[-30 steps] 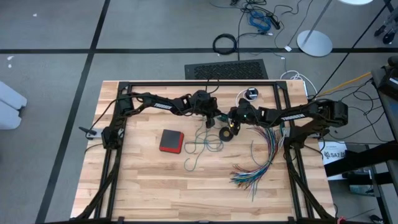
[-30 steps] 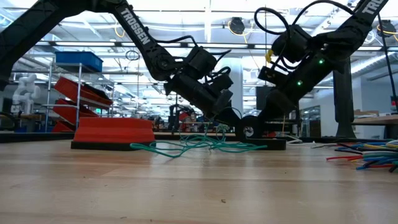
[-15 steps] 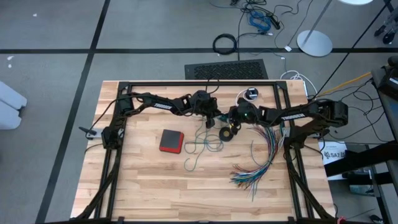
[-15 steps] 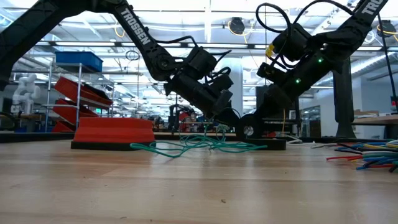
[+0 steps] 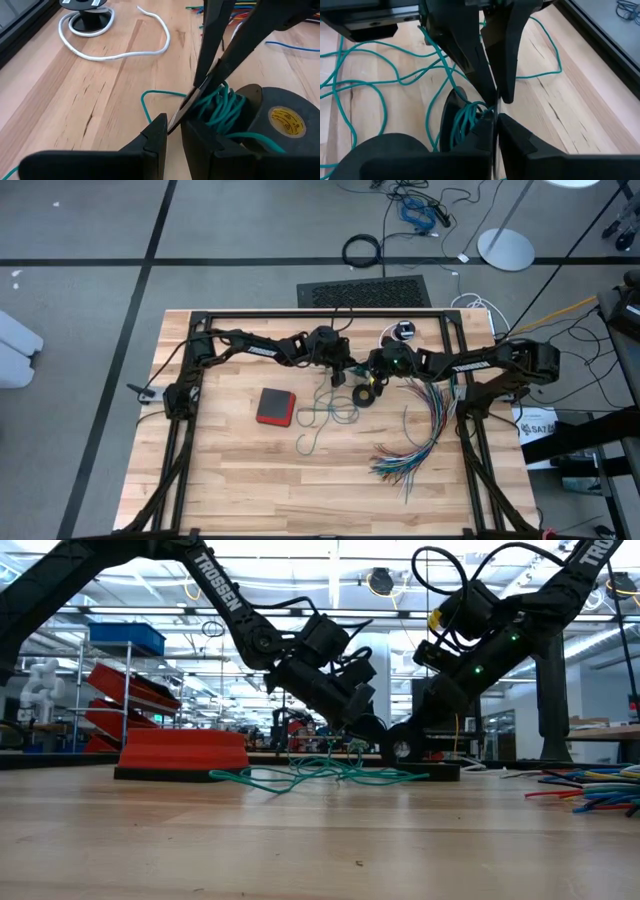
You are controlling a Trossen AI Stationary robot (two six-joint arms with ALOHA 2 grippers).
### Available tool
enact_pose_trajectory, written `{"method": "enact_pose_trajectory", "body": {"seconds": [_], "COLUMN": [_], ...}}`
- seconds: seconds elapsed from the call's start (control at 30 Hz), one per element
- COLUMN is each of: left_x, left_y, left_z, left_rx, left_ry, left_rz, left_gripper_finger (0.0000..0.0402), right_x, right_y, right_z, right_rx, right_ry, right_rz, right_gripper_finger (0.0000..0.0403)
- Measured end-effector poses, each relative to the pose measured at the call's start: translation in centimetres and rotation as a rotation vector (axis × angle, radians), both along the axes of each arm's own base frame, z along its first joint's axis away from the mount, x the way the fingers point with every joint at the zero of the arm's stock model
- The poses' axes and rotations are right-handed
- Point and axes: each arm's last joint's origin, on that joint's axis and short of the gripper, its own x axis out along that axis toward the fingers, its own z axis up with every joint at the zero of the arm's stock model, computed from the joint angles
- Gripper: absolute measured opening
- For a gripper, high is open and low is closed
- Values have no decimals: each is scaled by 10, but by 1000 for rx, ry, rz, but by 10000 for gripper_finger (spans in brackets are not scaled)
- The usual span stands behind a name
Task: Coiling cords
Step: Coil the green wire cable on the spool
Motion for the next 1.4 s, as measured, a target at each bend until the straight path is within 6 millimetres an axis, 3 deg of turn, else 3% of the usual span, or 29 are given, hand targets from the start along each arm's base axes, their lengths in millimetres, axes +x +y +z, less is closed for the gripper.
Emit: {"method": "enact_pose_trajectory", "body": {"seconds": [0.33,0.9,1.27,1.4], "left_x": [1,2,1,1], "left_y": [0,-4,-4,-7], "left_z": [1,1,-1,-2], "left_rx": [4,24,33,64], "left_ry": [-7,10,27,46], "left_rz": [-2,-1,2,5], "left_gripper_finger": [63,63,63,63], "right_x": [0,-3,3,4], "right_y": [0,-6,-8,-8], "right_z": [1,-1,-14,-14], "right_rx": [-1,86,104,77], "right_ry": [-8,-16,0,-2], "right_rz": [-4,-10,-8,12], "right_gripper_finger": [66,68,68,53]}}
